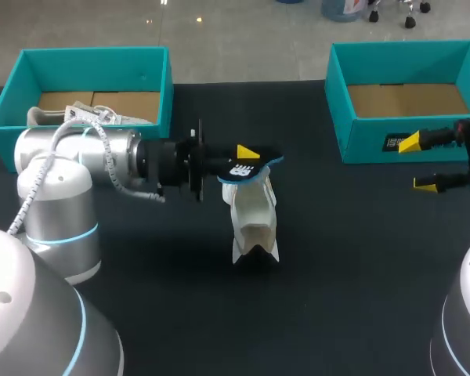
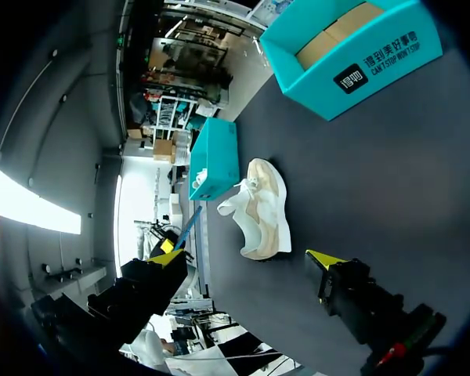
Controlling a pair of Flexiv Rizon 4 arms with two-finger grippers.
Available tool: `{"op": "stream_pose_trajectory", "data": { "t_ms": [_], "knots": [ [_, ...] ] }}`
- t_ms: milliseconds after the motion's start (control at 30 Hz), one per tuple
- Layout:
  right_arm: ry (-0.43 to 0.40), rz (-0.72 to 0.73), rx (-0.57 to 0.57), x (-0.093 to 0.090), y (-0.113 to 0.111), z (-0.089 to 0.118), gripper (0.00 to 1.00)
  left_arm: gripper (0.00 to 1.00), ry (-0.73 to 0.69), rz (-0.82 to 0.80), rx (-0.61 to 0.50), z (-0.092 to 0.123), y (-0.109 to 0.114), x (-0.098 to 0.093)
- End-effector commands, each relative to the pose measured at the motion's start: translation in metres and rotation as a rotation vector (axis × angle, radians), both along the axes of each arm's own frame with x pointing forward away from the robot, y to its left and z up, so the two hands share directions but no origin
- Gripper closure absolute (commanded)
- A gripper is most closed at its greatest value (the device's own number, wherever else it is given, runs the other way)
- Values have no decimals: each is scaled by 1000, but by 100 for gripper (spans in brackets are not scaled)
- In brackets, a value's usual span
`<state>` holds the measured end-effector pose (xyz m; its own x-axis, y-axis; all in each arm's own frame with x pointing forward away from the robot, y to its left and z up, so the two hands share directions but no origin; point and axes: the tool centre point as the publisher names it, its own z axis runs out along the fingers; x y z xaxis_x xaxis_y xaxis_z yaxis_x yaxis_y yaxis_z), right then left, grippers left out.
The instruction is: Take the shoe out of the shoebox, open the shoe tongue, remove and reinsert the insole, then place the shoe into the shoebox
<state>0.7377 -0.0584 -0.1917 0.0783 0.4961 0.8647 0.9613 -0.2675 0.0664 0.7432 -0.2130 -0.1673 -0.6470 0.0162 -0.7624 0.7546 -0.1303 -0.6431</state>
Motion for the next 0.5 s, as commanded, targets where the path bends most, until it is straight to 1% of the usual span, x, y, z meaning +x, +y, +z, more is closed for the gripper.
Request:
{"op": "stream_pose_trajectory", "data": {
  "t_ms": [33,67,500],
  "knots": [
    [1,-2,-4,-2,0,1,0,100,350,-75,-27,1,2,-18],
    [1,-2,-4,-2,0,1,0,100,350,-96,-16,2,2,-20],
    [1,-2,-4,-2,0,1,0,100,350,-96,-16,2,2,-20]
  ]
}}
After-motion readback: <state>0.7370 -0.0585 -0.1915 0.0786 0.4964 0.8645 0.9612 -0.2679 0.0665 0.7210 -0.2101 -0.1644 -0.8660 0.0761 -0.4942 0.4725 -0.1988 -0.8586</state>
